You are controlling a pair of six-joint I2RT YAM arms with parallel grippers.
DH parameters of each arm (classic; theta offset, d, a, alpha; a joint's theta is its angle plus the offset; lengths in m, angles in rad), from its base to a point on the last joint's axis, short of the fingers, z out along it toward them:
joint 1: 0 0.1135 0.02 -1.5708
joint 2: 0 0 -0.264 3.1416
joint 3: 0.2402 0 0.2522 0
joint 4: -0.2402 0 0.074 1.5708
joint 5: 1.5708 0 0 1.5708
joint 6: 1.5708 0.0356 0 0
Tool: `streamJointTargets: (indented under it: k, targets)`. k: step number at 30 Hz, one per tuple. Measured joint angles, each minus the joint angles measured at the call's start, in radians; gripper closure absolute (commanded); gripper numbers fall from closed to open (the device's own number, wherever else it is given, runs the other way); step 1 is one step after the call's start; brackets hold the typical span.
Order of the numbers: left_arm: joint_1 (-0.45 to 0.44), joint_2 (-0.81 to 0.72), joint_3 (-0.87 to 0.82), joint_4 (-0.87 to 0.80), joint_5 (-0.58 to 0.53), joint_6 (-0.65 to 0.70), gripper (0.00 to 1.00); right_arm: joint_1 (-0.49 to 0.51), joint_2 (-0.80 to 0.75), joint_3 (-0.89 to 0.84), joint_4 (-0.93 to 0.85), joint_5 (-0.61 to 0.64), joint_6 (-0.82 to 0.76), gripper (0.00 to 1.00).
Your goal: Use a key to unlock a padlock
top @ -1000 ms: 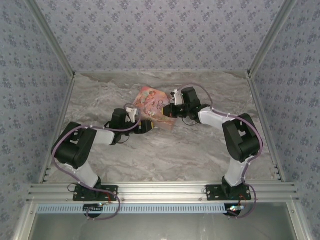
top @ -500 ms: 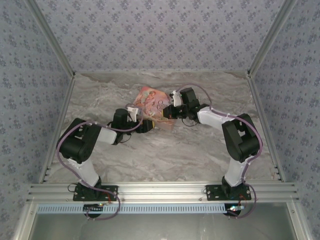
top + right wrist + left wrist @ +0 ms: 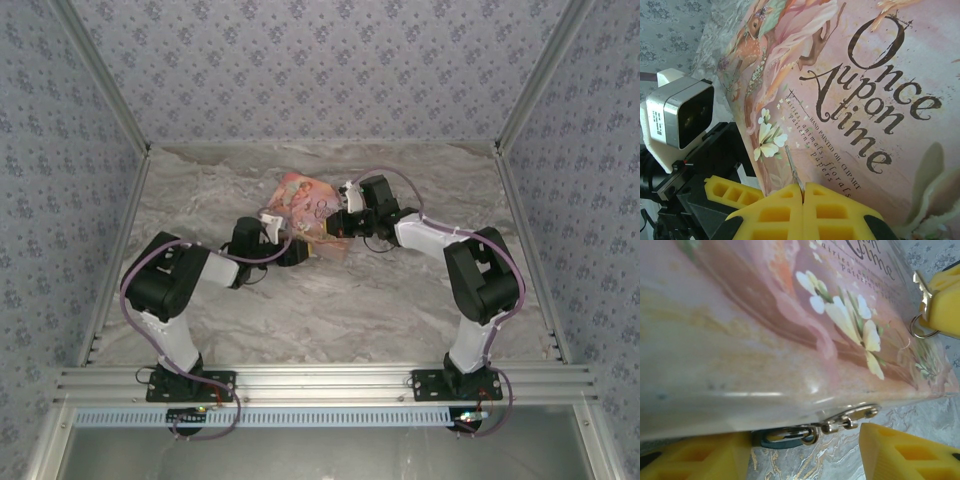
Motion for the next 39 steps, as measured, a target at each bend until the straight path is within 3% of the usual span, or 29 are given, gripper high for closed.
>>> streamJointTargets:
  k: [9, 20, 28, 33, 39]
  targets:
    - [-0.027, 0.016, 0.015, 0.009, -0.032, -0.033, 0.51, 0.000, 0.000, 0.000, 0.000, 0.002, 0.000, 1.00]
    - [-0.047, 0.037, 0.024, 0.024, -0.102, -0.100, 0.70, 0.007, 0.000, 0.000, 0.001, 0.003, 0.000, 1.00]
    - [-0.050, 0.039, 0.025, 0.032, -0.124, -0.119, 0.78, 0.010, -0.019, -0.023, 0.023, 0.018, -0.001, 1.00]
    - [-0.055, 0.026, 0.025, 0.018, -0.144, -0.138, 0.79, 0.010, -0.074, -0.077, 0.041, 0.047, -0.025, 1.00]
    - [-0.084, -0.043, 0.025, -0.082, -0.188, -0.214, 0.81, 0.017, -0.251, -0.224, 0.106, 0.101, -0.092, 1.00]
